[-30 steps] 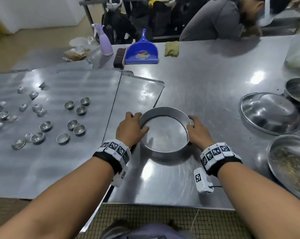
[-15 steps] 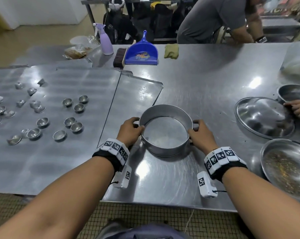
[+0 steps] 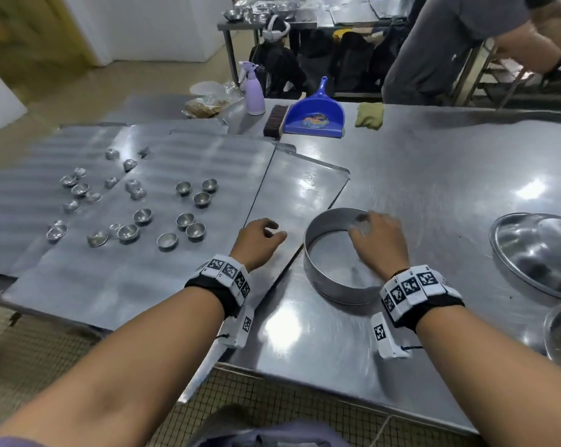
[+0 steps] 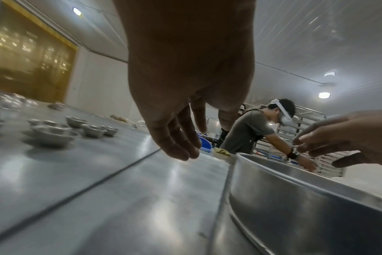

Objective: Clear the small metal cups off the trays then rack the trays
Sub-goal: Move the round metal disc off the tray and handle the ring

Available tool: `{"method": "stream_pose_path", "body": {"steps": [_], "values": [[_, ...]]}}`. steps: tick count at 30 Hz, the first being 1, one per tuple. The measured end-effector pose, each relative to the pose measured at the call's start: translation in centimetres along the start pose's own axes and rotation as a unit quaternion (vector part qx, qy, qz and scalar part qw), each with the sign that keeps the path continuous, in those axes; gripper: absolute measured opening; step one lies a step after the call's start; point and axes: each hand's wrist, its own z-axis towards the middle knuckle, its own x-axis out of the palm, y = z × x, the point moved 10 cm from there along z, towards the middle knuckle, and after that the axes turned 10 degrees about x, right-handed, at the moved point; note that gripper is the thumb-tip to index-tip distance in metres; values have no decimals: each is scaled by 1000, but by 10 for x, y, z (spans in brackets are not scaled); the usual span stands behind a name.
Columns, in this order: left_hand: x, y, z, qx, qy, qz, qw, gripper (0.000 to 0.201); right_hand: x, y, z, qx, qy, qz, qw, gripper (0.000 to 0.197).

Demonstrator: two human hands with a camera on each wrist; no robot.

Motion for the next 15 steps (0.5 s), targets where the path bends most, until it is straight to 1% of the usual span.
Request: {"method": "stream_pose_path", "body": {"steps": [2,5,7,9,10,13,15], "values": [[-27,17,-5,-14,-14,12,1000,35,19,37,-3,-40,12,-12,999,35],[-73,52,-15,-46,-47,25,998,29,57,84,-10,-77,57,10,995,34],[-104,77,-22,-66,-71,42,994,24,86,113,-16,-94,93,16,991,35],[-134,101,-28,-80,-89,64,991,15,116,139,-22,-101,128,10,987,36],[-147,114,-30,-88,-94,74,989,14,130,151,-25,-100,140,9,985,35],[-182,154,-31,-114,-97,72,986,20,169,184,-34,-98,160,0,982,33],[-198,176,-28,-121,-87,71,986,25,195,203,-40,-96,176,-11,980,33]]}}
